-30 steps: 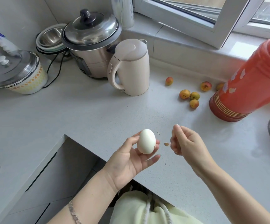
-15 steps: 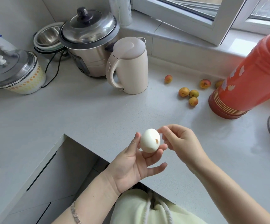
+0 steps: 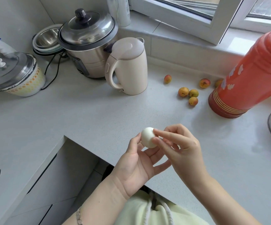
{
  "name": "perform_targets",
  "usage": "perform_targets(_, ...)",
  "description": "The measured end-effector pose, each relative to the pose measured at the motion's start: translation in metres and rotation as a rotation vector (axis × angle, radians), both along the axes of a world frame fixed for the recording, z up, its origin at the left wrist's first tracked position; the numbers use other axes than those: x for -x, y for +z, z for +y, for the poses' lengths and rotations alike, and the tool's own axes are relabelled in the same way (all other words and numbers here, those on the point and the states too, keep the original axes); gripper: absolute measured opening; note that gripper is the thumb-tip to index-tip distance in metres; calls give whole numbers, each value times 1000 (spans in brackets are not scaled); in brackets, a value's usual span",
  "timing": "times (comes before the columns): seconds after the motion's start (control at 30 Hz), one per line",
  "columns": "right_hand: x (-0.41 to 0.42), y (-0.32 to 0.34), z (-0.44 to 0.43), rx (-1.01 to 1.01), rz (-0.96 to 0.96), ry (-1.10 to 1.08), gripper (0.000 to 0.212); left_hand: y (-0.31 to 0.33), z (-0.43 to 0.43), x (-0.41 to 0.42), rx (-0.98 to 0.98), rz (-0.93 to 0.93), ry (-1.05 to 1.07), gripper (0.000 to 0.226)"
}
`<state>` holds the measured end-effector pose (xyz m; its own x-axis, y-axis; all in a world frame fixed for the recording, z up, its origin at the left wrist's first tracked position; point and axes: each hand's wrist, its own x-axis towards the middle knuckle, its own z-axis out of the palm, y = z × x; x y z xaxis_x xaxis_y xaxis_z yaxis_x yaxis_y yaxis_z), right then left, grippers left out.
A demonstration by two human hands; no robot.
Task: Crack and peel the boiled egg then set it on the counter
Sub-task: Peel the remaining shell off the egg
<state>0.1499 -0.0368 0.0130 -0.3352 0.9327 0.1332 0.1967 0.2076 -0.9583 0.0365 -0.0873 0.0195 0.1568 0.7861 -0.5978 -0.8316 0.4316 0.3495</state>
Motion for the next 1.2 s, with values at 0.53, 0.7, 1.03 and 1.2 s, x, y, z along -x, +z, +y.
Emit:
perform_targets(0.53,-21,-1,15,858,456,-49,24,3,-3,3,65,-27,198,28)
perform_targets(0.7,-27,-1,17,867,443,13,33,1,-5,5,45,-39,220,42)
perform_targets(1.03,-27,7,21,811,368,55,47,4,-6,4,79,-184,201,55)
perform_targets(1.2,-23,12,20,726,250,107,25,4,-8,2,99,-155,125,37)
